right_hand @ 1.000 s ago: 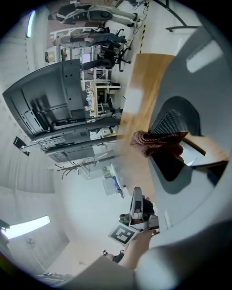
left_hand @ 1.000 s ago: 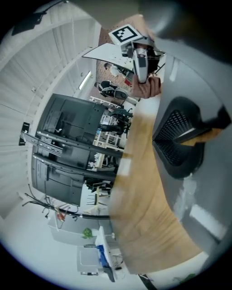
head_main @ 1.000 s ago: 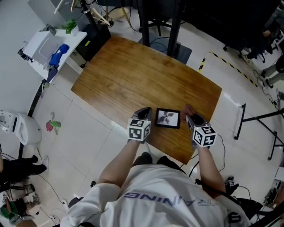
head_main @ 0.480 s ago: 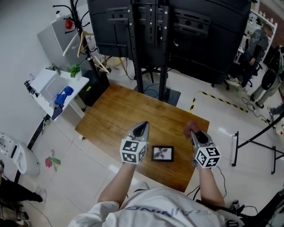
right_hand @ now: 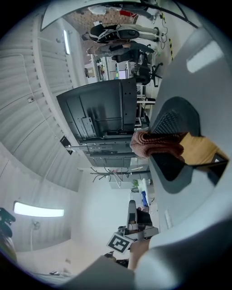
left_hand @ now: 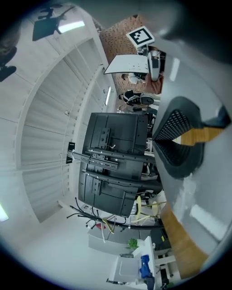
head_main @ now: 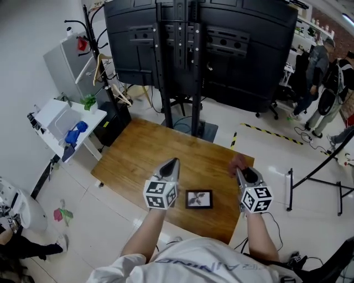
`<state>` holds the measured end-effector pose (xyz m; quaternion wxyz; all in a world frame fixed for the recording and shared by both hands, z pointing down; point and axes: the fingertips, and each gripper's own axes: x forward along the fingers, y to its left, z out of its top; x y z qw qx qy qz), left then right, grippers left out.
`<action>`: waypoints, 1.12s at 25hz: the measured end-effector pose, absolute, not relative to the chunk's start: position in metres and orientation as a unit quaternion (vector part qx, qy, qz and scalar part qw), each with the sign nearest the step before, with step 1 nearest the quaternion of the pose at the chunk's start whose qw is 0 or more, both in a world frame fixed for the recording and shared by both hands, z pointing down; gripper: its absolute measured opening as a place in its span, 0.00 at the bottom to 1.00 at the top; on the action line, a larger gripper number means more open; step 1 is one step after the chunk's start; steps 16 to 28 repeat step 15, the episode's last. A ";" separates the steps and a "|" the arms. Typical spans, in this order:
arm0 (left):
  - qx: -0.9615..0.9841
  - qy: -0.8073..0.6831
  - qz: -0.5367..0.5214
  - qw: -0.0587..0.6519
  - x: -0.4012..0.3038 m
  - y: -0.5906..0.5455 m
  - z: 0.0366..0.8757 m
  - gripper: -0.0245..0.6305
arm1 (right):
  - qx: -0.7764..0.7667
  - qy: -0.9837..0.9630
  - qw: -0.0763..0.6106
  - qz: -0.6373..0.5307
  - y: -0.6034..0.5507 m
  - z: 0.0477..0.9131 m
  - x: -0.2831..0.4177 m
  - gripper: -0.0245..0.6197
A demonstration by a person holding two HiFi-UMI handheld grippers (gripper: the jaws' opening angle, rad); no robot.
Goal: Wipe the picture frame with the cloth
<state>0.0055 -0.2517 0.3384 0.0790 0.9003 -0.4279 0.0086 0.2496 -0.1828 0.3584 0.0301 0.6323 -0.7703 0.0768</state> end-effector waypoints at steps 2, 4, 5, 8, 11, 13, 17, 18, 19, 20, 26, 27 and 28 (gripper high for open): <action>0.902 -0.423 -0.002 0.086 0.007 -0.247 0.333 0.04 | 0.634 -0.769 0.029 0.075 -0.180 0.356 0.251 0.21; 0.904 -0.418 -0.006 0.087 0.011 -0.244 0.330 0.04 | 0.635 -0.769 0.028 0.072 -0.178 0.353 0.252 0.21; 0.905 -0.417 -0.005 0.086 0.012 -0.244 0.330 0.04 | 0.635 -0.769 0.027 0.071 -0.177 0.352 0.252 0.21; 0.906 -0.415 0.002 0.081 0.016 -0.240 0.332 0.04 | 0.633 -0.770 0.029 0.075 -0.174 0.355 0.249 0.21; 0.907 -0.415 0.007 0.078 0.018 -0.236 0.335 0.04 | 0.629 -0.773 0.034 0.075 -0.173 0.356 0.247 0.21; 0.906 -0.416 0.006 0.075 0.019 -0.237 0.335 0.04 | 0.627 -0.775 0.036 0.072 -0.175 0.354 0.247 0.21; 0.905 -0.418 0.003 0.073 0.019 -0.239 0.333 0.04 | 0.624 -0.777 0.037 0.067 -0.179 0.350 0.246 0.21; 0.905 -0.418 0.003 0.073 0.019 -0.239 0.333 0.04 | 0.624 -0.777 0.037 0.067 -0.179 0.350 0.246 0.21; 0.905 -0.418 0.003 0.073 0.019 -0.239 0.333 0.04 | 0.624 -0.777 0.037 0.067 -0.179 0.350 0.246 0.21; 0.905 -0.418 0.003 0.073 0.019 -0.239 0.333 0.04 | 0.624 -0.777 0.037 0.067 -0.179 0.350 0.246 0.21; 0.905 -0.418 0.003 0.073 0.019 -0.239 0.333 0.04 | 0.624 -0.777 0.037 0.067 -0.179 0.350 0.246 0.21; 0.905 -0.418 0.003 0.073 0.019 -0.239 0.333 0.04 | 0.624 -0.777 0.037 0.067 -0.179 0.350 0.246 0.21; 0.905 -0.418 0.003 0.073 0.019 -0.239 0.333 0.04 | 0.624 -0.777 0.037 0.067 -0.179 0.350 0.246 0.21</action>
